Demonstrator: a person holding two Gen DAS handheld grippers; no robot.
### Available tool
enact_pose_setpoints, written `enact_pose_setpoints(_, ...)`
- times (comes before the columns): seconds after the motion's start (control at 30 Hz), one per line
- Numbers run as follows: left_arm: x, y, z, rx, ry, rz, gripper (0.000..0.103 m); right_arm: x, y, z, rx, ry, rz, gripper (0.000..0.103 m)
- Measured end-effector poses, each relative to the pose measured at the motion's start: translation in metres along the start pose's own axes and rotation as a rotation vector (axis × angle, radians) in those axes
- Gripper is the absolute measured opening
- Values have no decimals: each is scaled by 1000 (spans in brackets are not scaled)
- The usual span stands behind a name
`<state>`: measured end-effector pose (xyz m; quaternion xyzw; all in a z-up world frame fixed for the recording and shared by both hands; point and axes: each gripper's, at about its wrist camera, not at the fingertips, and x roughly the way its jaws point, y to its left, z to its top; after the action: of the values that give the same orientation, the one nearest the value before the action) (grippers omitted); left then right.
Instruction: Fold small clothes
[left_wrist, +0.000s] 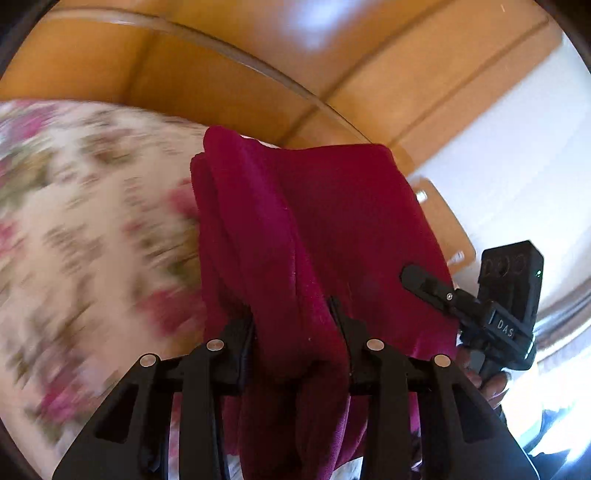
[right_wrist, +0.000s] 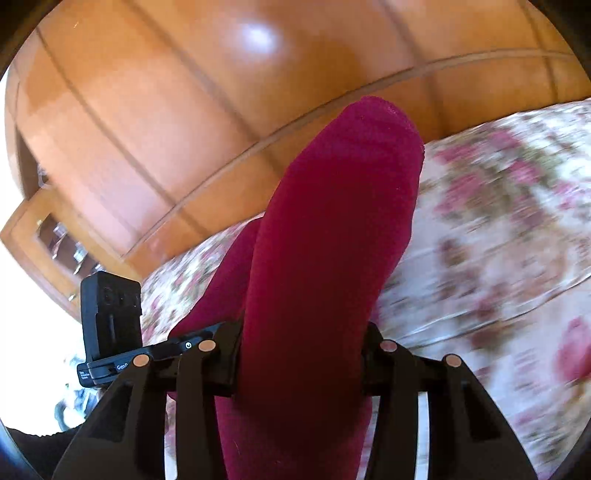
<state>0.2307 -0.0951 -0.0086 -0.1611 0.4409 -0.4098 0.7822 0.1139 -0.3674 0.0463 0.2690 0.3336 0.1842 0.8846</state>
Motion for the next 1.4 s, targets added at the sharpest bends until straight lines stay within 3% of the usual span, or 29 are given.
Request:
enact_pose_setpoints(0.23,78,-48,45,118,77,-9,34,-32,-64,37,63,-52,-74,43)
enact_pose_setpoints(0.43,128,-38,49,143,169,103,34,-10,-131,39,154,32,-133,45)
enact_pose_setpoints(0.53,143,-32,42,178,197,136,36,7,-172,18,226,101,-157,51)
enact_pose_setpoints(0.6,143,-35,39,203,187,155,39,5,-186,12,266,82,-133,62)
enact_pose_setpoints(0.77,135,-48,43,217,157,211,39,-3,-172,16,236,81,-229,78)
enact_pose_setpoints(0.87,107,-60,38,255,86,247,39,-28,-145,21,140,16,-380,78)
enact_pose_setpoints(0.93,93,-62,36,262,40,262,39,-47,-127,19,79,-50,-462,76)
enact_pose_setpoints(1.0,82,-62,32,250,14,265,39,-59,-116,14,53,-89,-484,61)
enact_pose_setpoints(1.1,88,-62,27,269,18,320,39,-66,-86,-1,-7,-105,-470,47)
enact_pose_setpoints(1.17,95,-63,22,271,36,341,39,-59,-68,-16,-51,-81,-463,44)
enact_pose_setpoints(1.3,116,-62,13,304,60,447,40,-19,-59,-35,-79,-9,-542,42)
enact_pose_setpoints(1.4,128,-60,12,356,36,530,57,-1,-66,-48,-83,-18,-601,44)
